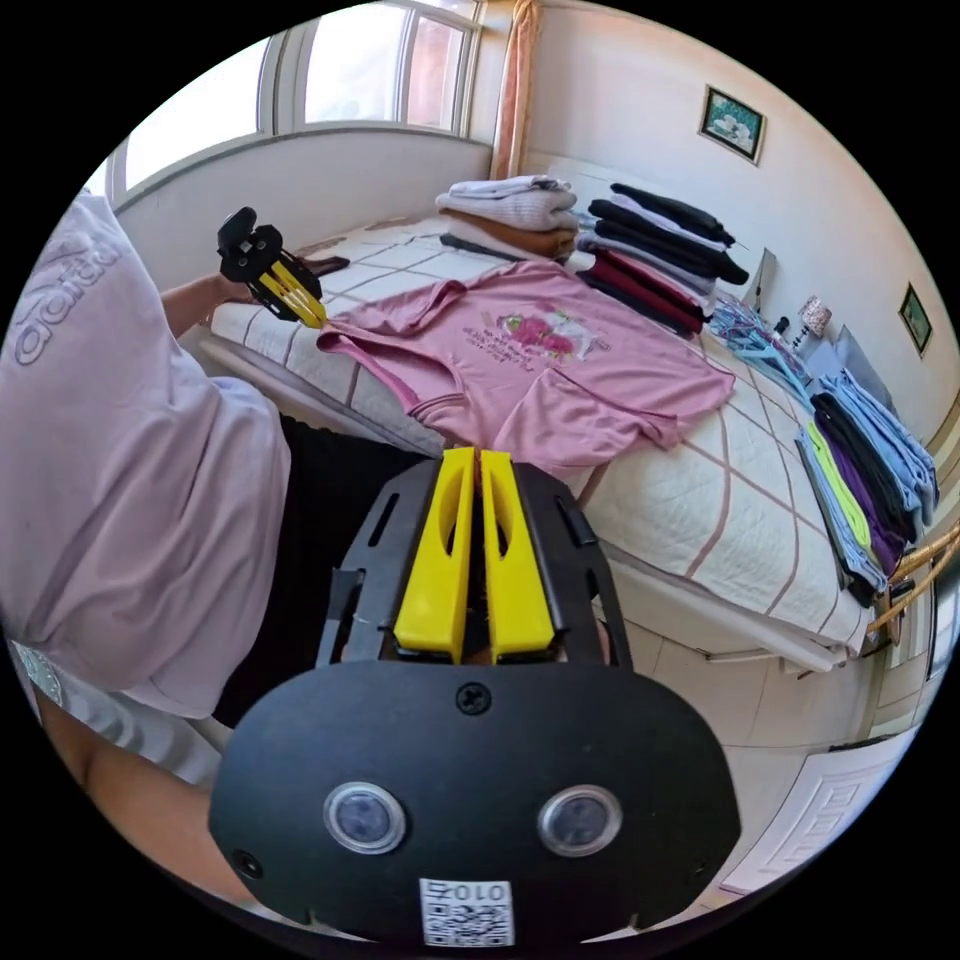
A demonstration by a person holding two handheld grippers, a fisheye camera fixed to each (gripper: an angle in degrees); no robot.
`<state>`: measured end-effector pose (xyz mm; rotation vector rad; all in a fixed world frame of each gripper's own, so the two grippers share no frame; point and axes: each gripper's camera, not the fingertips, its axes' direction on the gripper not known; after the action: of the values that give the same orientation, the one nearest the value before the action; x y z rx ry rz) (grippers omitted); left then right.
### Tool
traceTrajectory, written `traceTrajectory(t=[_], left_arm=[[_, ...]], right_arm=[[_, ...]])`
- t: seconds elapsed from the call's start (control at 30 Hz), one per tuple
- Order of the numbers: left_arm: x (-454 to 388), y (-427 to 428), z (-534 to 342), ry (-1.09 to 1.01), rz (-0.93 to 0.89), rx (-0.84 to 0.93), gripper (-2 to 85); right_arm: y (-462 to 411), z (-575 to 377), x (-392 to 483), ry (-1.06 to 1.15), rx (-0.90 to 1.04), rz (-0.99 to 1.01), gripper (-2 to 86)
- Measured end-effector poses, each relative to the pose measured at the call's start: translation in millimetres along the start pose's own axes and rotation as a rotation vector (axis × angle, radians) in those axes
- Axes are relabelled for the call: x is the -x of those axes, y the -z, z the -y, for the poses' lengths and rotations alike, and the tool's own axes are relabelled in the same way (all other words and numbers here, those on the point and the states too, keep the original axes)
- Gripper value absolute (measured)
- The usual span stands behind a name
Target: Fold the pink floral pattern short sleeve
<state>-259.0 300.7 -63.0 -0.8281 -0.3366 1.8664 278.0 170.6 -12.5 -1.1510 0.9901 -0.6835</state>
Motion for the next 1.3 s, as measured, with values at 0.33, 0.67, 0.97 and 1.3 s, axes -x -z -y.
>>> traceTrajectory(t=[0.33,0.67,0.97,1.3], left_arm=[[2.4,-8.3,1.7,-0.035,-0.068,0.085,-0.3],[26.9,-36.8,-0.7,0.006,-0.291,0.096,-0.3],[195.7,-19.9,14.8,0.117,-0.179,0.03,-0.3],[432.1,-153.2,71.6,0.229,-0.262,0.193,-0.1]], right_arm=[[11.7,-19.7,17.5,0.007,0.092,0.053,3.5],[37.4,-32.3,15.9,-0.067,0.134,0.156,3.5],[89.6,68.2,-60.9,-0.036,0.024,0.108,3.4],[-16.5,243.4,-256.3,-0.251,0.279,0.133,3.7]])
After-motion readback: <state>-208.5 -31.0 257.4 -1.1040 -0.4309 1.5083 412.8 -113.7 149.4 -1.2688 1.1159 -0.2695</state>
